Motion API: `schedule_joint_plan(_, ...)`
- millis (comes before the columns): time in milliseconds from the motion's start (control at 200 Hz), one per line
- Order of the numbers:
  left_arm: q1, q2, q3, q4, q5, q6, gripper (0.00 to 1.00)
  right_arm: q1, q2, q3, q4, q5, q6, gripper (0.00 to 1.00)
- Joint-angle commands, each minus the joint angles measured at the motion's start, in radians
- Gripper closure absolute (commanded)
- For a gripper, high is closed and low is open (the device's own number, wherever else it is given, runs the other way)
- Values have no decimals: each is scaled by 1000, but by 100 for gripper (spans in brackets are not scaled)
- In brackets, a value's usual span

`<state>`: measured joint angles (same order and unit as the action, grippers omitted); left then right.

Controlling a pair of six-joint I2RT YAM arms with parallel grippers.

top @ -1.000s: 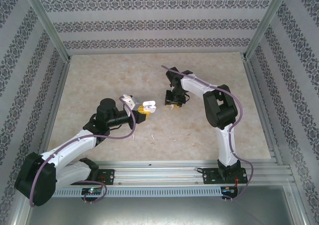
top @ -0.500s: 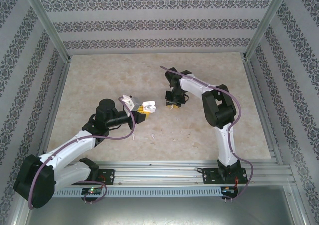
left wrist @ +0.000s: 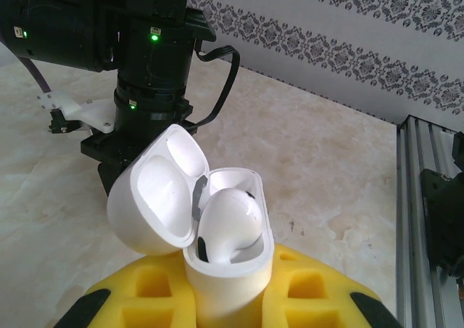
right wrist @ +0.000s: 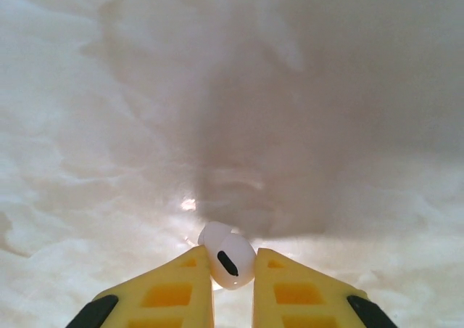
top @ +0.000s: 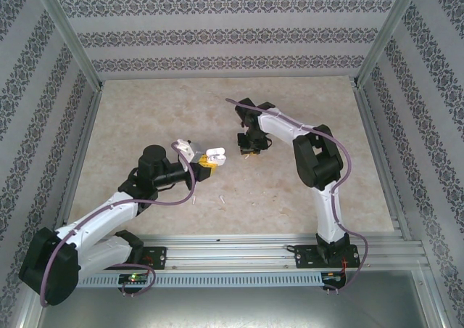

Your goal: Insert the wireless bluetooth earbuds into the charging case

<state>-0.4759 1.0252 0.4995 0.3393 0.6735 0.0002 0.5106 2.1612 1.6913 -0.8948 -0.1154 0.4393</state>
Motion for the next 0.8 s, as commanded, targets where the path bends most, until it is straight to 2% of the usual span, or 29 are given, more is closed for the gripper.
schedule_joint_plan(0,7,-15,-2,-3,22,10,100,27,-88,-10,-30,67,-52,85)
schedule_joint_plan(190,8,4,18,7,51,2,100,57,-195,-75,-23,119,-67,85)
schedule_joint_plan(410,8,28,15,21,62,-1,100,102,-287,-186,49,109,-49,85)
schedule_joint_plan(600,7,24,8,45,57,-26,100,118,-303,-276,104,69,-51,84)
schedule_joint_plan(799,6,-20,-22,57,34,-56,100,118,-224,-326,116,-5,-72,84)
